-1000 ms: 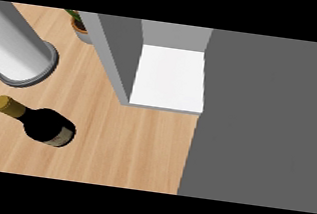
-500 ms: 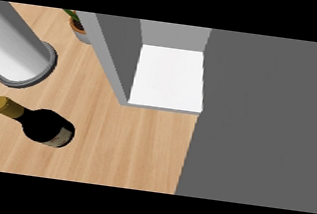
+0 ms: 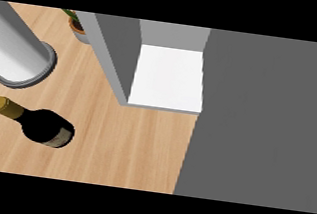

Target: Pick up the wine, place it into the cabinet and close the cabinet

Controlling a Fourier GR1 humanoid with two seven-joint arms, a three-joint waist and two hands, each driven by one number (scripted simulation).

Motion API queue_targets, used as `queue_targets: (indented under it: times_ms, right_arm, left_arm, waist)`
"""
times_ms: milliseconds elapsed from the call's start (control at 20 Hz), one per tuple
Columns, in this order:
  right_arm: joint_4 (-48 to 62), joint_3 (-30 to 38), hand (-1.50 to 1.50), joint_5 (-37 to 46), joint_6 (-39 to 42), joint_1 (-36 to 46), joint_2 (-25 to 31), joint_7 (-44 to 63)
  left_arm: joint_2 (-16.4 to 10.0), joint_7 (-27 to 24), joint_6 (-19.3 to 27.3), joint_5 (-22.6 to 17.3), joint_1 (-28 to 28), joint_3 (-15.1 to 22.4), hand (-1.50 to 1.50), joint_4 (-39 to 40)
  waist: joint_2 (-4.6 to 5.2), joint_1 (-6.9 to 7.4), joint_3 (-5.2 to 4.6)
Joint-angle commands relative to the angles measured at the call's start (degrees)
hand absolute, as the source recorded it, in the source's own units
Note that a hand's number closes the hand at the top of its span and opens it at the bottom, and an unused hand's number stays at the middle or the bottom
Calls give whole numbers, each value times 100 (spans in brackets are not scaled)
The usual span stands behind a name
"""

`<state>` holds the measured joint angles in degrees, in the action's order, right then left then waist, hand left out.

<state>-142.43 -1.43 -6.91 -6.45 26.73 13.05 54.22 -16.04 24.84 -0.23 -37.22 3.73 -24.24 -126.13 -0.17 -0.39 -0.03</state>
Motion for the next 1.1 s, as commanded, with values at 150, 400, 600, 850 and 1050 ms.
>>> queue_targets:
  times_ms: [150, 400, 600, 850, 1050]
  right_arm:
    - [-504, 79, -150, -308, -266, 750, 150, 852]
    - [-804, 153, -150, -279, -250, 427, 121, 855]
    - [-687, 330, -150, -368, -225, 548, 189, 892]
    - [-756, 457, -150, -572, -163, 427, 145, 771]
    - [-582, 806, -150, -818, -135, 788, 370, 939]
  left_arm:
    - [269, -598, -324, 624, 35, 209, -150, 698]
    - [477, -1008, -669, 804, 283, 251, -150, 1046]
    - [644, -1271, -888, 1064, 520, 357, -150, 1348]
    - [304, -1519, -1229, 945, 259, -14, -150, 2318]
    - [686, -2157, -1368, 1375, 536, 183, -150, 2572]
  waist:
    - [0, 7, -5]
    - [-2, 8, -2]
    - [-1, 13, 0]
    - [3, -4, 1]
    - [-2, 4, 0]
